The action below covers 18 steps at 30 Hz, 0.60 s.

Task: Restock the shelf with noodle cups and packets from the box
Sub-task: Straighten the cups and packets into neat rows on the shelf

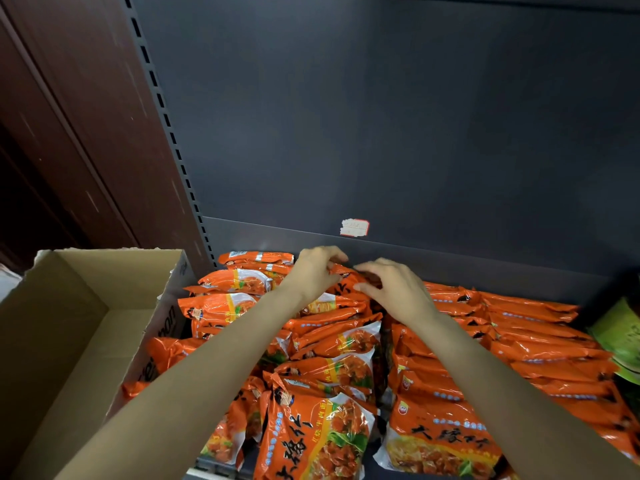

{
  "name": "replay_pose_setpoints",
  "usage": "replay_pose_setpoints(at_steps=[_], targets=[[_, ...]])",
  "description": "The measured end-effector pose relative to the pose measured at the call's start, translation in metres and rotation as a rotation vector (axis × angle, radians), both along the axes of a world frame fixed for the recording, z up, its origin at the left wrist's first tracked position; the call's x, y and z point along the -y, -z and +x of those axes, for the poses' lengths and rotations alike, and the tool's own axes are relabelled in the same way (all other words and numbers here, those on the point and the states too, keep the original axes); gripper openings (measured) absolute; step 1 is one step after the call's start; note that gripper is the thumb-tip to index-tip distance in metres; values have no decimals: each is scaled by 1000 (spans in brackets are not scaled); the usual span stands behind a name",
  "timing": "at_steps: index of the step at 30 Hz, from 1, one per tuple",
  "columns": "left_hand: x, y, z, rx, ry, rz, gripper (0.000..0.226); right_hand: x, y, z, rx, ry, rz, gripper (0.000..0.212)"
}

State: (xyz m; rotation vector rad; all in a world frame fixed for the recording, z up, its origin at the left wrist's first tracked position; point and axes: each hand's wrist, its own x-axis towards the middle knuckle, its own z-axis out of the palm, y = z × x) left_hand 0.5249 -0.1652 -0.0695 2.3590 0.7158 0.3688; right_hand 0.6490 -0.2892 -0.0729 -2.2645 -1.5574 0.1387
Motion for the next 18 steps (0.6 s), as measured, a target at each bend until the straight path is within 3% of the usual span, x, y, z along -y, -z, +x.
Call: replay_pose_setpoints(at_steps=[4, 9, 13, 16, 18], targets=[[-3, 6, -7, -14, -37, -54, 49, -8, 2, 1, 19, 106, -18, 17], [-3, 16, -10, -242, -95, 109, 40, -6, 7, 5, -186, 184, 97, 8], [0, 6, -5, -175, -117, 201, 17, -2, 8, 9, -189, 169, 63, 8], [-3, -6, 0, -104, -67, 286, 18, 0, 8, 11, -121, 150, -36, 11], [-6, -9, 3, -139, -20, 307, 20, 2, 4, 9, -136, 94, 12, 31]])
